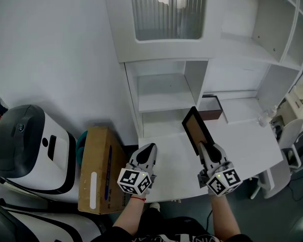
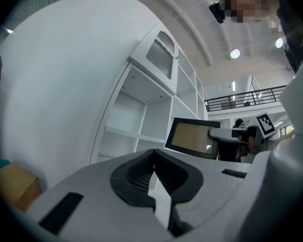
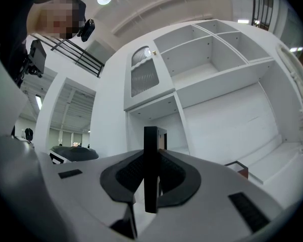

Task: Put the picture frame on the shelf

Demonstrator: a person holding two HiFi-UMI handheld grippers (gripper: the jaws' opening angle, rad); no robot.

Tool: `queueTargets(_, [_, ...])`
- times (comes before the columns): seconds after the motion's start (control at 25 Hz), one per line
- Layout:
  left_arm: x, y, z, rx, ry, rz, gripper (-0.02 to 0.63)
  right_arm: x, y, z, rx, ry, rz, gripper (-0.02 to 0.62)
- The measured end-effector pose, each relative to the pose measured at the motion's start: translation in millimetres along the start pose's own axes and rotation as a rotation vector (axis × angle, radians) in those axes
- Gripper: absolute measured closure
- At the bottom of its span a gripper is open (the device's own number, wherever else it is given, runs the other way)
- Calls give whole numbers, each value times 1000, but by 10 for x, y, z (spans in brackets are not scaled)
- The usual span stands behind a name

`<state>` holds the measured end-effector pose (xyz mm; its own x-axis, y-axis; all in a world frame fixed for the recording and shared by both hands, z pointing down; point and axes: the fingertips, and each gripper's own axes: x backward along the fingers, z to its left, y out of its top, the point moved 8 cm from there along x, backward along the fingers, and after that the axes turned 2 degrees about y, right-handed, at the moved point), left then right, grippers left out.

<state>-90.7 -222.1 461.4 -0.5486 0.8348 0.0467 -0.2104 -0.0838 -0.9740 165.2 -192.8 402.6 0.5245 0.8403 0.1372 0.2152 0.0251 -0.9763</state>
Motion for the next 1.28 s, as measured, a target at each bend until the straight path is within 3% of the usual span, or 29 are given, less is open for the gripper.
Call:
queueTargets(0.32, [-362, 26, 235, 17, -65, 8, 598, -263, 90, -68, 7, -51, -32, 543])
queueTargets(0.64, [-515, -91, 446, 24, -121, 68, 600, -509, 131, -63, -16, -106, -77, 543])
queueTargets(1.28, [-747, -74, 481, 11, -75, 74, 598, -1175, 187, -440, -10, -69, -48, 543])
